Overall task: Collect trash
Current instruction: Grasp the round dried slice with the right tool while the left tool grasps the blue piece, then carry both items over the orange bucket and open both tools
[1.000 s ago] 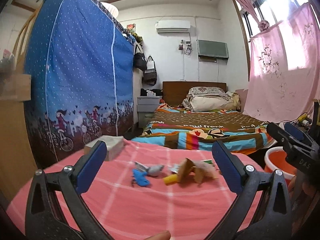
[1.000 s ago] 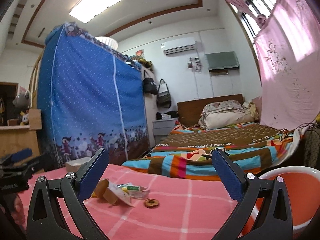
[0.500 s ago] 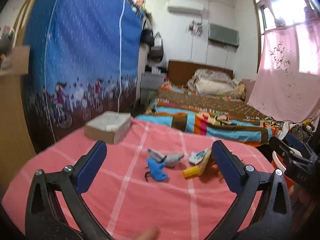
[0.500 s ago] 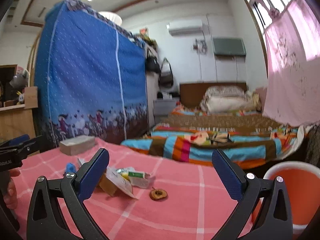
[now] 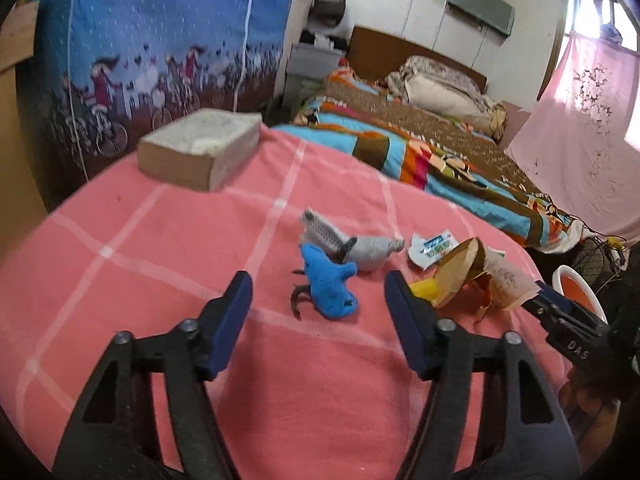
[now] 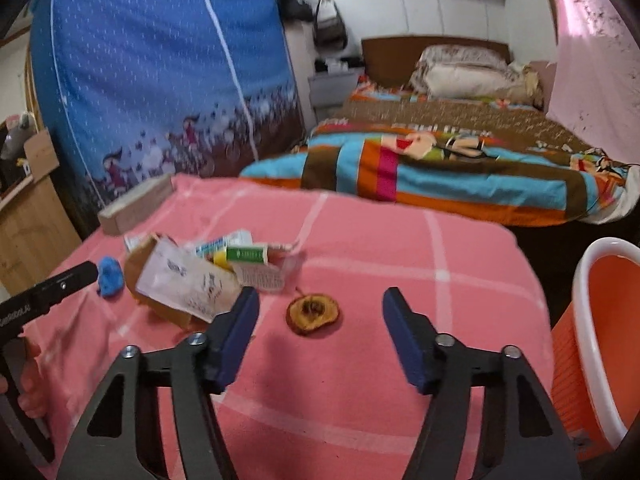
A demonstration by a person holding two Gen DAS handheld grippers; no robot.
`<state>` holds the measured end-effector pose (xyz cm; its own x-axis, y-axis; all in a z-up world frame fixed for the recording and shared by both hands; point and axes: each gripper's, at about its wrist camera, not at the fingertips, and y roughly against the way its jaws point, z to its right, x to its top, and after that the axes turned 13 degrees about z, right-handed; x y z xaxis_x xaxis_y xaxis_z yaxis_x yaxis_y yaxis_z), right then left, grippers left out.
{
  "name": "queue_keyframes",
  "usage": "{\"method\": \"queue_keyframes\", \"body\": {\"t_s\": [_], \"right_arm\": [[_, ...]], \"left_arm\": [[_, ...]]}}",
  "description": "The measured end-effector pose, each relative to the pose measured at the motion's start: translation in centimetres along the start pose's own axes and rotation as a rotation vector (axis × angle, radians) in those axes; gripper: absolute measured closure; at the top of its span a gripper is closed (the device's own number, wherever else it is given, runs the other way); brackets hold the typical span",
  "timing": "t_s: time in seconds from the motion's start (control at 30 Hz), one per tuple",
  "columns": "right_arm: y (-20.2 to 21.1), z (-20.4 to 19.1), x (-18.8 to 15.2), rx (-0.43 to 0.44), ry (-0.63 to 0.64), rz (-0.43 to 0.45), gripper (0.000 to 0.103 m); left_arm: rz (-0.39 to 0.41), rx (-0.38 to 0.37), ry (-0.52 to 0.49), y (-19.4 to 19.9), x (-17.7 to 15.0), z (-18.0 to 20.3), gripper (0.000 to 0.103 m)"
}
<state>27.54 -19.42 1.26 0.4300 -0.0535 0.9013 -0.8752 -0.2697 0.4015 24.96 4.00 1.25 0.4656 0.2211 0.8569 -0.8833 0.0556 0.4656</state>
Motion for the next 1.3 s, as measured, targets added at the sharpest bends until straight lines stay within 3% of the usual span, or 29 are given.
{"method": "queue_keyframes", "body": {"t_s": [0.1, 0.33, 0.53, 0.7, 0.97, 1.3], "right_arm": [[-1.0, -0.5, -0.4, 0.003, 0.021, -0.056, 0.054], [-1.2, -1.0, -0.5, 0.017, 0.048, -0.074, 0.075], [-1.1, -0.9, -0.4, 0.037, 0.036, -0.068, 0.075], [0.1, -1.0, -0.2, 0.066, 0.03, -0.014, 0.075], [4.1, -1.9, 0.6, 0.099, 0.06, 0.207, 0.075], [10.3, -0.4, 2.7, 0.089, 0.055, 0.541, 0.075]], "left_arm": [[-0.042, -0.003, 0.021, -0.8, 0.0, -0.1, 0.048], [-0.052, -0.017, 0.002, -1.2, 0.0, 0.7, 0.073], [-0.005, -0.022, -0.027, -0.2, 0.4, 1.1, 0.078], [0.06, -0.031, -0.077, 1.3, 0.5, 1.9, 0.079], [0.28, -0.047, -0.187, 5.5, 0.7, 4.4, 0.079], [0.443, -0.174, -0.229, 9.2, 1.7, 9.0, 0.079]]}}
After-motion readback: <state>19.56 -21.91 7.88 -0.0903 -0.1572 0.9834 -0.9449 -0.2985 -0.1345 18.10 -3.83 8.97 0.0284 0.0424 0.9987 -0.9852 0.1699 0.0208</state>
